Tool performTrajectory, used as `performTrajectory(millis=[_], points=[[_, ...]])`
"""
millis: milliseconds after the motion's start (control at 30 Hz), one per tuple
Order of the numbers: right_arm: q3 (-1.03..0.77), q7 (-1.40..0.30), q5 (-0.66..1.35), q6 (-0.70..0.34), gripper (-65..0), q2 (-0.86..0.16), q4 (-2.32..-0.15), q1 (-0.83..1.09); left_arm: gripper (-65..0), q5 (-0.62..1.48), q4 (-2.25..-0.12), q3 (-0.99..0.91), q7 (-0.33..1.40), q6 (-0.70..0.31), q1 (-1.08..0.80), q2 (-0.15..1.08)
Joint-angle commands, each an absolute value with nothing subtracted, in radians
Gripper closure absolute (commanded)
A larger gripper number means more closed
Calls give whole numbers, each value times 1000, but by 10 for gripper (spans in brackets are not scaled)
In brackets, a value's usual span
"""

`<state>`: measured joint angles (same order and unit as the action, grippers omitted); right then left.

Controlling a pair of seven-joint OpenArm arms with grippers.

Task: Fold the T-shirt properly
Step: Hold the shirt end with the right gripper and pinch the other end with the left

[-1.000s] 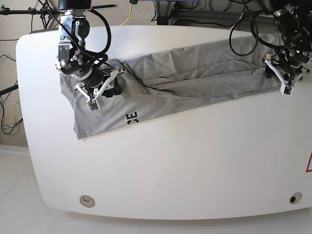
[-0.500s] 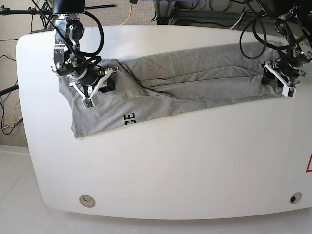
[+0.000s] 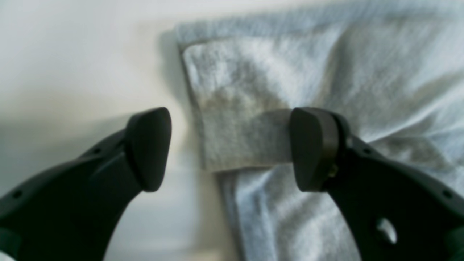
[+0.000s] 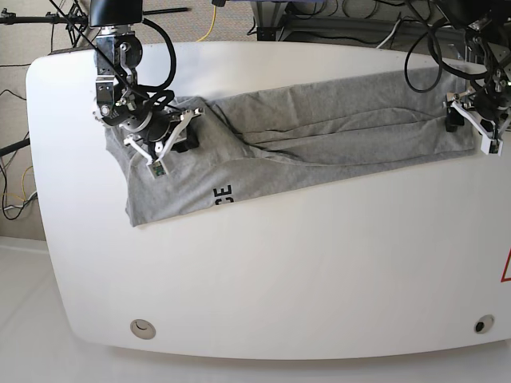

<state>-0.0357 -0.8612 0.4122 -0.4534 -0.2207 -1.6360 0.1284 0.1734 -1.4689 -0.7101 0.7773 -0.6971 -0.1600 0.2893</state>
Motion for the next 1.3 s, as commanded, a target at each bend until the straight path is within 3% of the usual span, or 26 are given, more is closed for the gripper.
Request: performTrajectory(millis=[0, 500, 700, 833, 1167, 1267], points=[[-14, -864, 425, -472, -139, -210, -1656, 124, -448, 184, -1507, -714, 766, -698, -140, 310], [-62, -860, 420, -427, -141, -225, -1679, 121, -421, 173, -1572, -699, 791, -698, -107, 308], [-65, -853, 421, -401, -116, -219, -1695, 125, -319, 264, -1649, -695, 812, -698, -130, 301], [-72, -848, 422, -396, -105, -217, -1697, 126, -291, 268, -1652, -696, 814, -698, -130, 293], [-67, -836, 421, -411, -116, -209, -1683, 124, -470, 224, -1585, -740, 793, -698, -122, 251], [-55, -844, 420, -408, -117, -217, -1676, 125, -517, 316, -1572, -799, 819, -698, -135, 266]])
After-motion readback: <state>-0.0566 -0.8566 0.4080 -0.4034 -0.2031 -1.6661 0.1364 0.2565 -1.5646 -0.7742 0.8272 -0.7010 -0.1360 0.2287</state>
